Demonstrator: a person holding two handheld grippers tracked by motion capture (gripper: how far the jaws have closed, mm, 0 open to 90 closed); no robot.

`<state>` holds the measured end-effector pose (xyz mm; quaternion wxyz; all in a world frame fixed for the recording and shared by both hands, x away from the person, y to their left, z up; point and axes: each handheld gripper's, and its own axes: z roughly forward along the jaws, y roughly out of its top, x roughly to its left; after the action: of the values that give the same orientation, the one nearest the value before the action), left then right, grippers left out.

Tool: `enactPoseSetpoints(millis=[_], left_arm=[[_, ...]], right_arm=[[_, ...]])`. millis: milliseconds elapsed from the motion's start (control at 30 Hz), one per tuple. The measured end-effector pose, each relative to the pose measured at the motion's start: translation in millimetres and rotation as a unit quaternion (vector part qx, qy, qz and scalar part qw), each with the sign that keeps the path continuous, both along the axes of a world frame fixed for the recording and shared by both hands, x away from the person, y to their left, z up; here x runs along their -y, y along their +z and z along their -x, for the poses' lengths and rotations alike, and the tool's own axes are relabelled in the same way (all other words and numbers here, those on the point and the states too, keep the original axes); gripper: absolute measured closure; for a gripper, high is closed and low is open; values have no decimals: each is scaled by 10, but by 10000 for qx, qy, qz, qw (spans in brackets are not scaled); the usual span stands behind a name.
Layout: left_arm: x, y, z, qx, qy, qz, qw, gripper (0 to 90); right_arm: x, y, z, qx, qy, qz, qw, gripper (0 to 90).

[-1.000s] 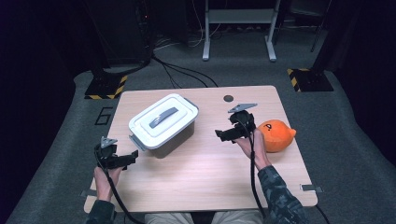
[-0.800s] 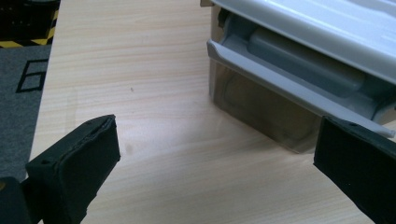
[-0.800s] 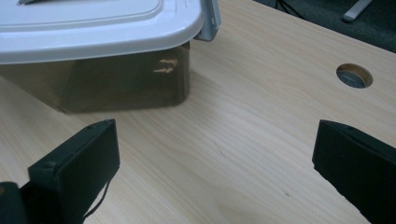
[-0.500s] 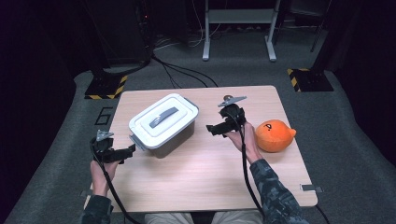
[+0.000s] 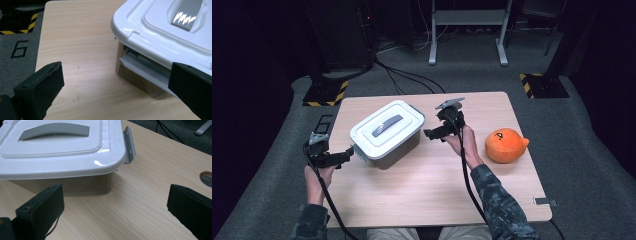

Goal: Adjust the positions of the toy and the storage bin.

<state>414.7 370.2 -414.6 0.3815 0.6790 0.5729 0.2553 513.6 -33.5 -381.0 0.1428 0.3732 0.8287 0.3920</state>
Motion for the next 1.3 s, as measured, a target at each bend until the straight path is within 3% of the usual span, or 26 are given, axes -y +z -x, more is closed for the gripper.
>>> enactPoseSetpoints(millis=[233,600,667,700,933,1000,1167,1300], left_arm=[[-11,53,-140,-16,-29,79,10000,0],[33,97,-418,-126,-143,138,9997,0],[46,90,-456,-152,-142,99,9997,0],[58,72,-498,-221,-169,141,9995,0],[95,38,-579,-291,-172,51,9994,20],[93,33,-595,-280,-200,125,9993,35],[119,9,-636,-305,-318,185,9989,119],[117,8,-645,-306,-406,344,9981,208]], right_arm=[[-177,15,-126,23,103,67,9999,10],[-390,11,-339,-141,-14,86,9999,40],[-420,4,-369,-99,-76,112,9999,72],[-445,-18,-399,-103,-92,164,9998,136],[-480,-62,-482,-171,-204,147,9995,238],[-502,-76,-503,-204,-236,175,9994,270],[-531,-129,-544,-273,-287,186,9990,331],[-516,-148,-563,-364,-273,-43,9990,448]])
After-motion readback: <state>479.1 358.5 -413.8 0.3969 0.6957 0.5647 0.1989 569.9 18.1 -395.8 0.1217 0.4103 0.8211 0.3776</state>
